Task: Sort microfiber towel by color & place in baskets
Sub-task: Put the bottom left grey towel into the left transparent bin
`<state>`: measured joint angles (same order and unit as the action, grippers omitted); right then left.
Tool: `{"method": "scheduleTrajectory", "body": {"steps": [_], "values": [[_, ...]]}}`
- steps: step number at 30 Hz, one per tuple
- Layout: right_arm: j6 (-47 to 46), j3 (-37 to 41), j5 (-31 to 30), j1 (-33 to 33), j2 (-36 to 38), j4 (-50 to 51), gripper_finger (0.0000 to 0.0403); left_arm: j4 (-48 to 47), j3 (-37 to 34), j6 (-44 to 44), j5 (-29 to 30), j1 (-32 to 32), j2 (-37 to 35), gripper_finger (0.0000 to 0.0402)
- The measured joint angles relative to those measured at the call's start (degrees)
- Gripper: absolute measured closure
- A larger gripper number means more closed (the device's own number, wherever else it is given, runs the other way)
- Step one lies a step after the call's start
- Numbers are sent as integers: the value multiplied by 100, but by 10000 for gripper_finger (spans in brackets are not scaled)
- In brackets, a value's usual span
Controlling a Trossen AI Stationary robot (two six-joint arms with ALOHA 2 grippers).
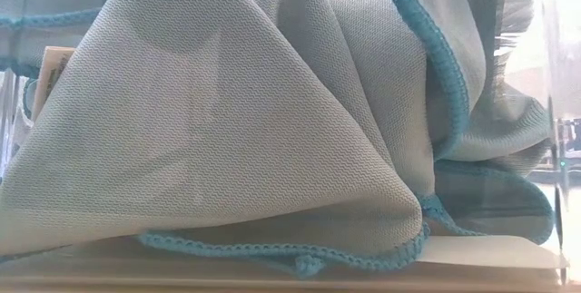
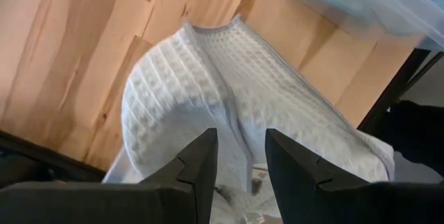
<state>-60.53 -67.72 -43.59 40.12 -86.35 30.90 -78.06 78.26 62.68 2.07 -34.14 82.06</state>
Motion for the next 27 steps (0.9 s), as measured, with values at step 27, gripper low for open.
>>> {"method": "scheduleTrajectory", "body": {"steps": [27], "values": [[-118, 0, -342, 0, 0, 122, 226, 109, -2, -2594, -11, 1056, 1073, 291]]}}
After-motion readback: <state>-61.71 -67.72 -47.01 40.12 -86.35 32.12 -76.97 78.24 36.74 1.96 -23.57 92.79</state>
